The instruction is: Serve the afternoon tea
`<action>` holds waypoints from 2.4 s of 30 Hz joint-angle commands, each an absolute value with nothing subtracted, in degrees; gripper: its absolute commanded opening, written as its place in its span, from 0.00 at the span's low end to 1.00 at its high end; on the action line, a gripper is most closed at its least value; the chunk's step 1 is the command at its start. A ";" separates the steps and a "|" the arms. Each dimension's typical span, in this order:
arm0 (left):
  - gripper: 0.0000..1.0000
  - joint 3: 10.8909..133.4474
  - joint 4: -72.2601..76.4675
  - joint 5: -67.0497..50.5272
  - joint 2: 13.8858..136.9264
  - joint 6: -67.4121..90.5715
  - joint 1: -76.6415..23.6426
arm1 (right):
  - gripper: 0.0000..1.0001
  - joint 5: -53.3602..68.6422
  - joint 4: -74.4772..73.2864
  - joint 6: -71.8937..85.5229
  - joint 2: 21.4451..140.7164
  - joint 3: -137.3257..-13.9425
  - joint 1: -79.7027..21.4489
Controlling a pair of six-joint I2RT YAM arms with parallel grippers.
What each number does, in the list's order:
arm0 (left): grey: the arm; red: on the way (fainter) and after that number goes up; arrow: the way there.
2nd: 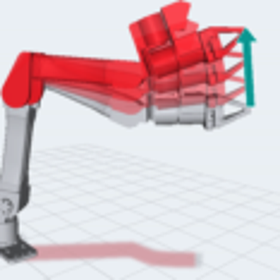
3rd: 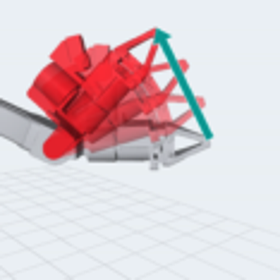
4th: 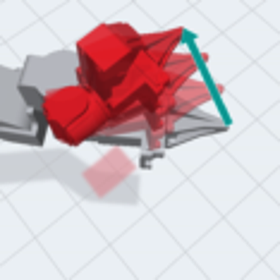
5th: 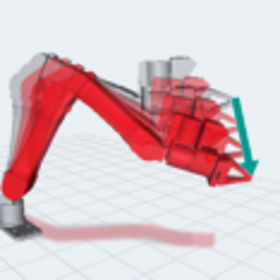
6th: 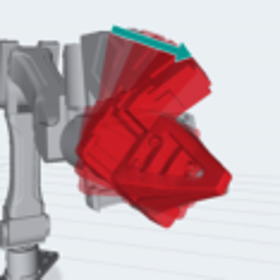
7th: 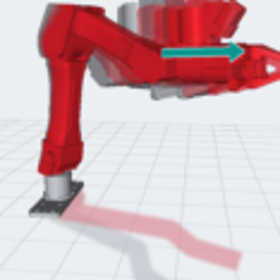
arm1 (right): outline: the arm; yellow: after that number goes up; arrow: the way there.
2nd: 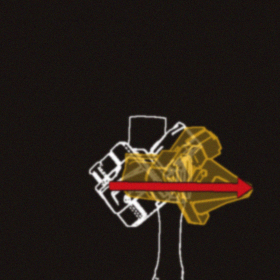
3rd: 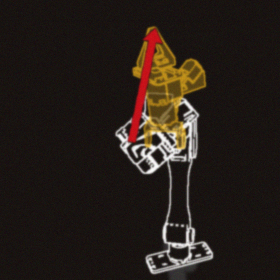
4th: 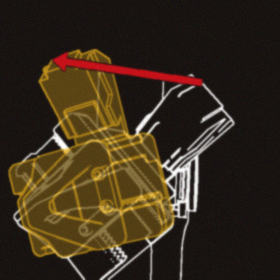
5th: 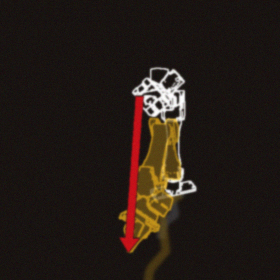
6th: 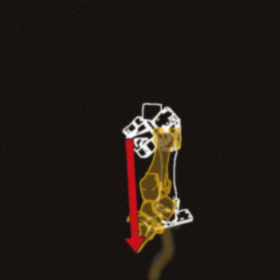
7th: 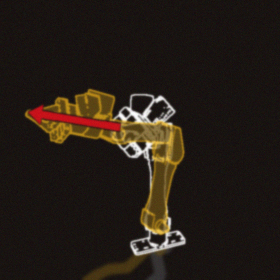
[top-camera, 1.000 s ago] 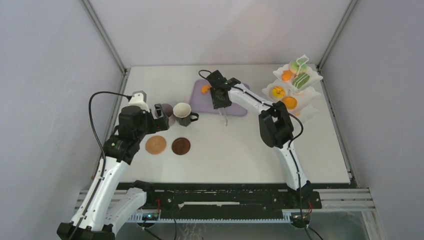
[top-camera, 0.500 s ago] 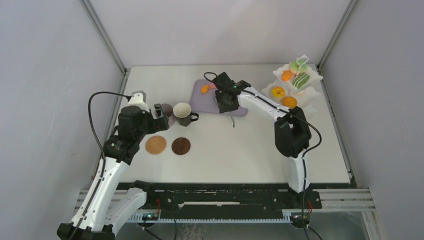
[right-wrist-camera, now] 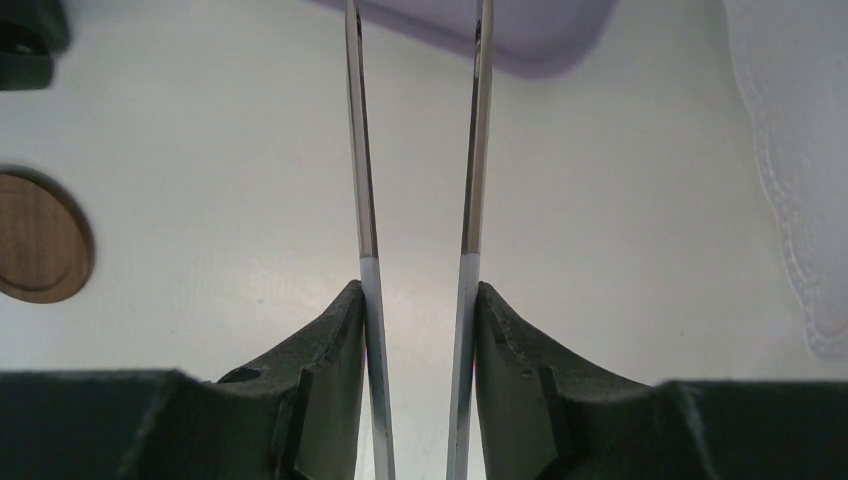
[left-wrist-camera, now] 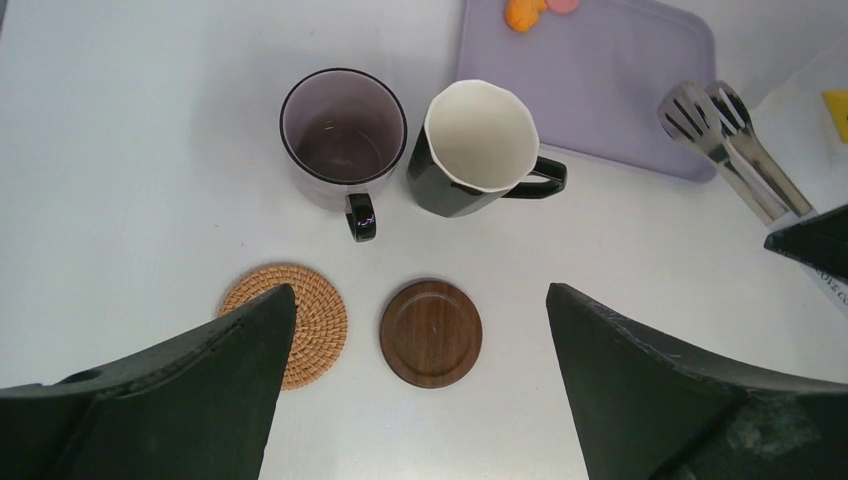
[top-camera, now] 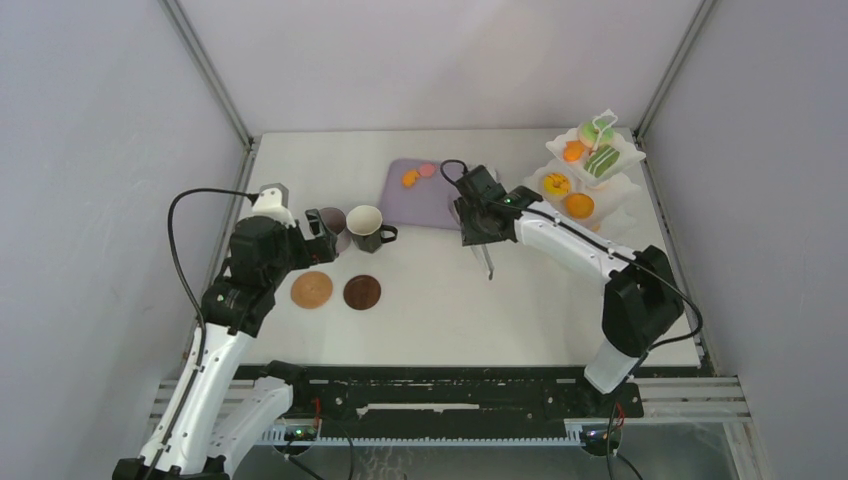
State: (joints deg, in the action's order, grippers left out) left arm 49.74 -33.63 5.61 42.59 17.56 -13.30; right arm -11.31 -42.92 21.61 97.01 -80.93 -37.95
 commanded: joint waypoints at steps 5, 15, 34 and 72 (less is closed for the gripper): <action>1.00 52.18 -32.01 3.66 41.78 18.01 -12.87 | 0.25 -16.58 -34.99 29.85 84.36 -67.04 -35.31; 1.00 52.74 -31.83 2.28 42.20 18.47 -12.90 | 0.23 -19.48 -34.89 32.28 79.08 -59.23 -29.78; 0.99 52.36 -30.74 1.45 43.67 18.92 -12.87 | 0.23 -17.44 -26.67 29.76 80.48 -55.98 -16.84; 0.99 51.50 -30.74 1.97 43.12 18.72 -12.84 | 0.52 -16.54 -26.26 30.41 84.23 -55.99 -17.85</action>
